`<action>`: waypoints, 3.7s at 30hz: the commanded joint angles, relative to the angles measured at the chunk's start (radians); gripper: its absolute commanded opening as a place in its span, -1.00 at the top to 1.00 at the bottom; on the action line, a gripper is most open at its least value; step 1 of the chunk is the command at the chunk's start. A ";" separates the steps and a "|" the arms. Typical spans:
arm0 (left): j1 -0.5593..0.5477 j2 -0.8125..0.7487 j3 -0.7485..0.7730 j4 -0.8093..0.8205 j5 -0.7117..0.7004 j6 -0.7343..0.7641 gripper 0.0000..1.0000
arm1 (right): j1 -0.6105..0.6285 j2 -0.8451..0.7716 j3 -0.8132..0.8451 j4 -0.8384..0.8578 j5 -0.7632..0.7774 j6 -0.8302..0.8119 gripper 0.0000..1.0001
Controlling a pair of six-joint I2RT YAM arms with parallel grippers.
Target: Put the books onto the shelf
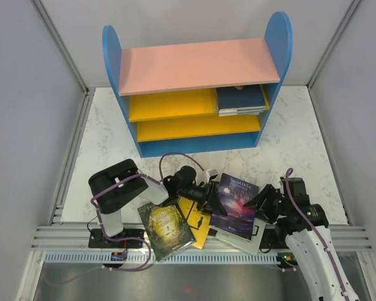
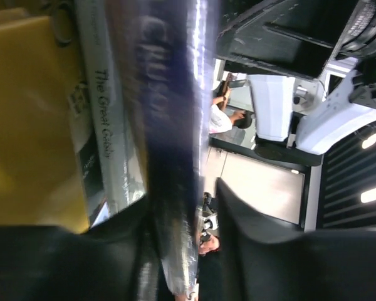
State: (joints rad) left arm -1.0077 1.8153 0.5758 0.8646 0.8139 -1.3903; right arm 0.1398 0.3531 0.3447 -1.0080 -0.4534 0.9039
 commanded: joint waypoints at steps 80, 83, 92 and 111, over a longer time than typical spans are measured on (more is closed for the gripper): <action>0.133 -1.360 0.193 -1.271 -0.851 0.085 0.95 | 0.879 0.620 0.478 1.319 0.484 0.579 0.43; 0.133 -1.309 0.231 -1.328 -0.842 0.111 0.95 | 0.882 0.609 0.478 1.327 0.476 0.566 0.81; 0.135 -1.085 0.386 -1.429 -0.730 0.238 -0.03 | 0.905 0.601 0.527 1.318 0.502 0.541 1.00; 0.143 -1.102 0.424 -1.449 -0.742 0.284 -0.99 | 0.906 0.512 0.539 1.264 0.739 0.579 1.00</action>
State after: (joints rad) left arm -0.8680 0.7280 0.9619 -0.5598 0.0658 -1.1580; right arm 1.0389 0.9154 0.7959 0.0891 0.2222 1.4593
